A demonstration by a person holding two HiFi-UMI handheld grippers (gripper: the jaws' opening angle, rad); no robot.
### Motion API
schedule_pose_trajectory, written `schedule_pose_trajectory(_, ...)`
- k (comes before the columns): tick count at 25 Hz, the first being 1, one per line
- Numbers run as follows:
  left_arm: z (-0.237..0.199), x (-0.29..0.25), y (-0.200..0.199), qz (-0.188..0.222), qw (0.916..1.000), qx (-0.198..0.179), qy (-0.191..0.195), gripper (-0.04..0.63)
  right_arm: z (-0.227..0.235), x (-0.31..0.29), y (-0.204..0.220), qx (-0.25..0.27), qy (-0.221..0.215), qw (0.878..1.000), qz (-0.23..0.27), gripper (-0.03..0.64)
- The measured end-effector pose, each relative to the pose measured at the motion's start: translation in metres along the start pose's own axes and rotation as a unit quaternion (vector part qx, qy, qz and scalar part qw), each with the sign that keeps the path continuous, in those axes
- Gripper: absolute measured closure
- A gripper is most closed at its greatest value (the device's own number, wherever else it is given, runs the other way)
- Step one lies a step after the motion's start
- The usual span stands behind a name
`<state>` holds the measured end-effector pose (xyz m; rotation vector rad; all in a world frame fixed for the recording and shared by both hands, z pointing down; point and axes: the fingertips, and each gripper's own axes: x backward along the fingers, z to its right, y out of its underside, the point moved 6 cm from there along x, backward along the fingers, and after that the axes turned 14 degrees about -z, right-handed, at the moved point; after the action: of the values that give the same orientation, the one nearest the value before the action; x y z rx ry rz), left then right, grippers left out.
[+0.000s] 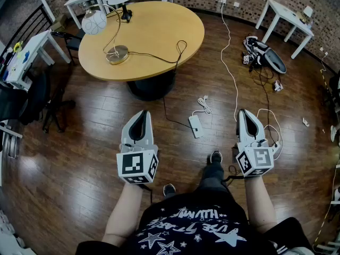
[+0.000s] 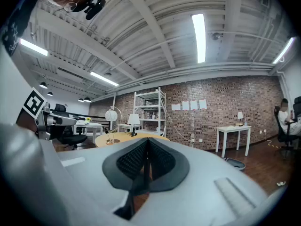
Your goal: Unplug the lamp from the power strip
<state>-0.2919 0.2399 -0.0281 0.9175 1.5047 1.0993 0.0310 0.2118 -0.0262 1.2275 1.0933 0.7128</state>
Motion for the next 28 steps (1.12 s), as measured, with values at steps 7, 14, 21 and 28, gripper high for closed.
schedule_pose_trajectory(7,0.063,-0.083,0.005,0.0,0.9994,0.009,-0.035,0.591,0.093,-0.063,0.0,0.006,-0.038,0.999,0.005,0.609)
schedule_pose_trajectory(14,0.117,-0.161,0.035,-0.035,0.9969,0.006,-0.071,0.591,0.182,-0.124,0.032,0.039,-0.102,0.993,-0.034,0.609)
schedule_pose_trajectory(21,0.14,-0.219,0.116,-0.107,0.9921,-0.007,-0.066,0.591,0.204,-0.178,0.108,0.052,-0.159,0.983,-0.072,0.609)
schedule_pose_trajectory(28,0.138,-0.273,0.254,-0.154,0.9876,-0.019,-0.026,0.591,0.199,-0.231,0.217,0.066,-0.181,0.978,-0.081,0.609)
